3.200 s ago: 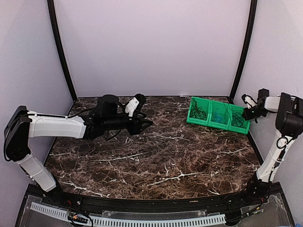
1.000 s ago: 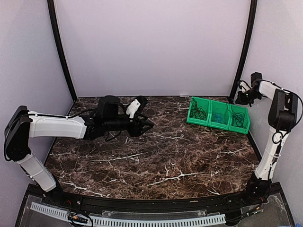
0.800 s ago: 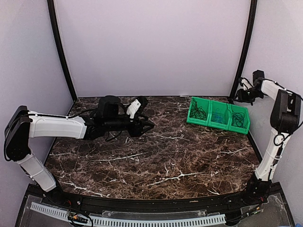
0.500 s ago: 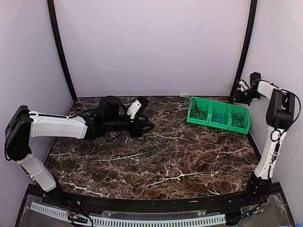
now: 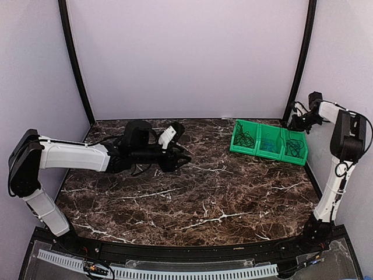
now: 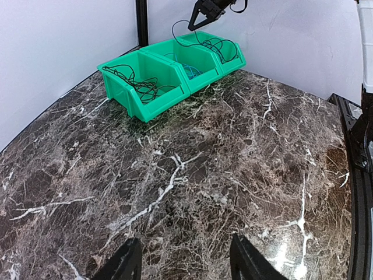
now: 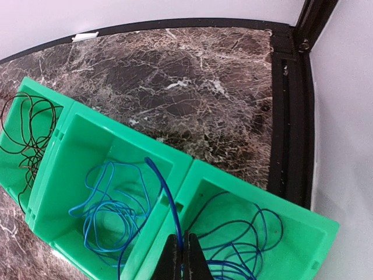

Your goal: Untangle the cables

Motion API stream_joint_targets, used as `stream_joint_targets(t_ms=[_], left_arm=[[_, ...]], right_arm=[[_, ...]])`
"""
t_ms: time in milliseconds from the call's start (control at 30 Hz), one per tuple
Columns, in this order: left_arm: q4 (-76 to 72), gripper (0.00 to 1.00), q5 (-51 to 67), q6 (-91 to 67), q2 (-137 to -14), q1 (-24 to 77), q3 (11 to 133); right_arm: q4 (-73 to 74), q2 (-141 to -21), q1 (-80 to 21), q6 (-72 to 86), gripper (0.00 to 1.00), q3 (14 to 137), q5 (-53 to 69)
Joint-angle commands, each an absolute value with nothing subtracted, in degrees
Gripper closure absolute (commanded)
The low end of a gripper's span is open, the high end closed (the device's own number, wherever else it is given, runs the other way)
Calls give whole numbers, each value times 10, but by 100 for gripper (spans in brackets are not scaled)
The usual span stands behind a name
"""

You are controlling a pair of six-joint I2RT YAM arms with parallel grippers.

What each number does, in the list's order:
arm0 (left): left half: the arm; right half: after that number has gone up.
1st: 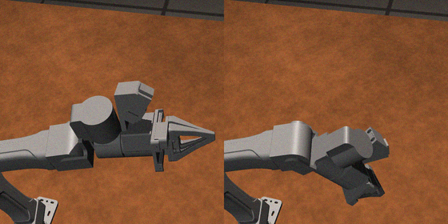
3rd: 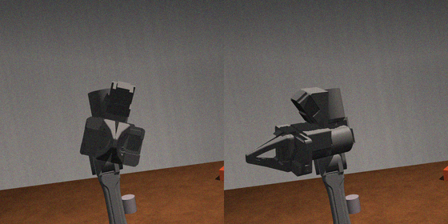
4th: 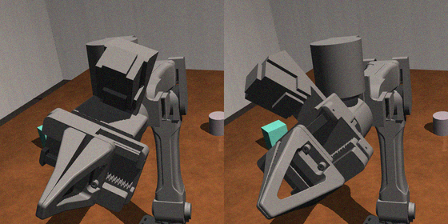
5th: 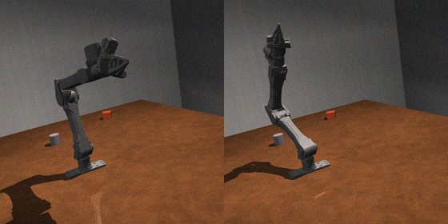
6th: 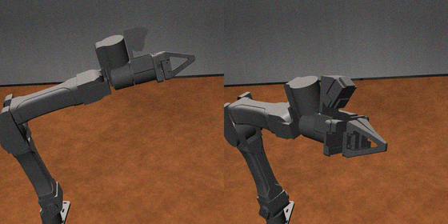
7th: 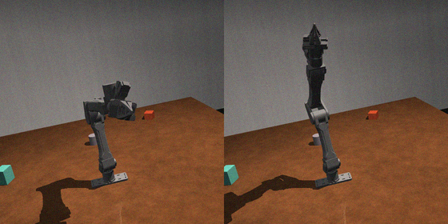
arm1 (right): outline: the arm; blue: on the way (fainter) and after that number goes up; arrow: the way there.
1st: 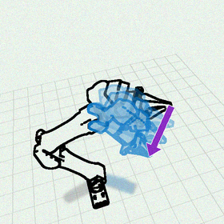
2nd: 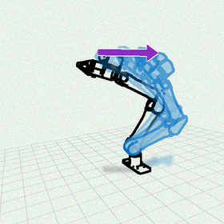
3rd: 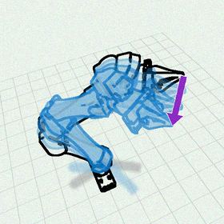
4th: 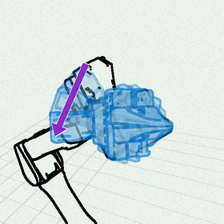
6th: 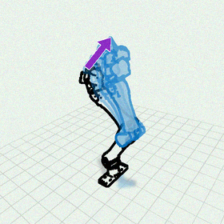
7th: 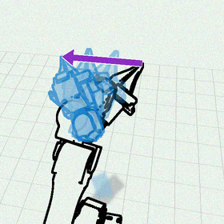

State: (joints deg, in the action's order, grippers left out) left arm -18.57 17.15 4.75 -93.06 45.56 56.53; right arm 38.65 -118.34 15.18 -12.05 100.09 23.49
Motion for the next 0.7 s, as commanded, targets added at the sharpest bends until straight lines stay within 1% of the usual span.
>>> stream_joint_targets(t_ms=[0, 100, 267, 667], left_arm=[[-178, 45, 181, 49, -927, 459, 582], [-178, 45, 182, 49, -928, 460, 582], [-178, 44, 184, 49, -931, 462, 582], [-174, 43, 181, 52, -932, 467, 584]], right_arm=[[367, -1104, 160, -173, 100, 954, 167], [358, -1073, 172, -193, 100, 917, 140], [341, -1044, 185, -207, 100, 872, 128], [349, -1112, 180, -207, 100, 852, 161]])
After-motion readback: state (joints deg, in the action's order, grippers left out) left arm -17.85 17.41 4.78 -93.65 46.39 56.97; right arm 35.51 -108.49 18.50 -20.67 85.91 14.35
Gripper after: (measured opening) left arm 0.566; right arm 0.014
